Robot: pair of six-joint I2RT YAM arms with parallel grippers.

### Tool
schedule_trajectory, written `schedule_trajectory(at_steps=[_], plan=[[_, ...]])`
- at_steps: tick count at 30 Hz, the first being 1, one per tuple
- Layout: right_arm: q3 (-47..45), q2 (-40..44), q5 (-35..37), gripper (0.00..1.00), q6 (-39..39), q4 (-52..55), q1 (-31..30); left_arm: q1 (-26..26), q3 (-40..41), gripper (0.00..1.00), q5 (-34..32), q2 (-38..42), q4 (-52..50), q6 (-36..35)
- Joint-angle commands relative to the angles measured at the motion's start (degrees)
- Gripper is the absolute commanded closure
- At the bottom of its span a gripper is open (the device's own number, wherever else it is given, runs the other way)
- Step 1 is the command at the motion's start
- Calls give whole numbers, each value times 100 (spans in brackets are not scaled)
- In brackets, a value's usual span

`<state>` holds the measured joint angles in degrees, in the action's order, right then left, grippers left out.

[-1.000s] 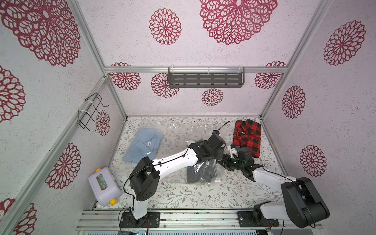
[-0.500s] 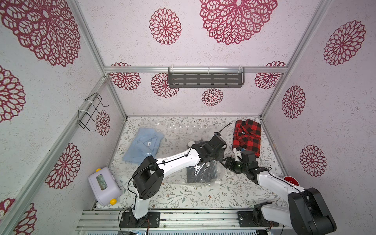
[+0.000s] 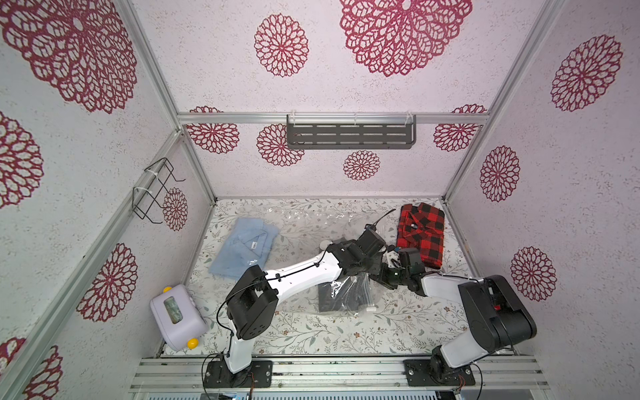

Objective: Place the folded shirt into the vacuum bag
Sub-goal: Place the shirt in the vacuum bag.

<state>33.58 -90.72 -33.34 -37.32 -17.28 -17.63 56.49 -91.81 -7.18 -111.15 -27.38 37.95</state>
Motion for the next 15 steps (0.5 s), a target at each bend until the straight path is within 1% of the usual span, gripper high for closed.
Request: schedule_trajectory(at_steps=[1, 4, 7, 9, 11, 12, 13, 15], plan=[[-54, -275, -489, 20, -152, -637, -300, 110, -230, 100, -7, 129, 43, -99], [-61, -501, -576, 26, -496, -1086, -542, 115, -314, 100, 52, 72, 48, -100], [-88, -654, -510, 39, -858, -1534, -673, 130, -325, 100, 59, 72, 63, -93], [-96, -768, -490, 50, -1144, -1872, -719, 128, -324, 100, 58, 69, 65, -85], [-138, -862, -480, 67, -1473, -2288, -731, 134, -343, 100, 59, 81, 64, -78], [-174, -901, -466, 73, -1659, -2552, -742, 145, -350, 100, 57, 89, 66, -82], [-200, -941, -454, 76, -1828, -2769, -742, 148, -353, 100, 59, 100, 66, -81], [-204, -1069, -410, 87, -2153, -3183, -787, 150, -351, 100, 41, 128, 78, -76]])
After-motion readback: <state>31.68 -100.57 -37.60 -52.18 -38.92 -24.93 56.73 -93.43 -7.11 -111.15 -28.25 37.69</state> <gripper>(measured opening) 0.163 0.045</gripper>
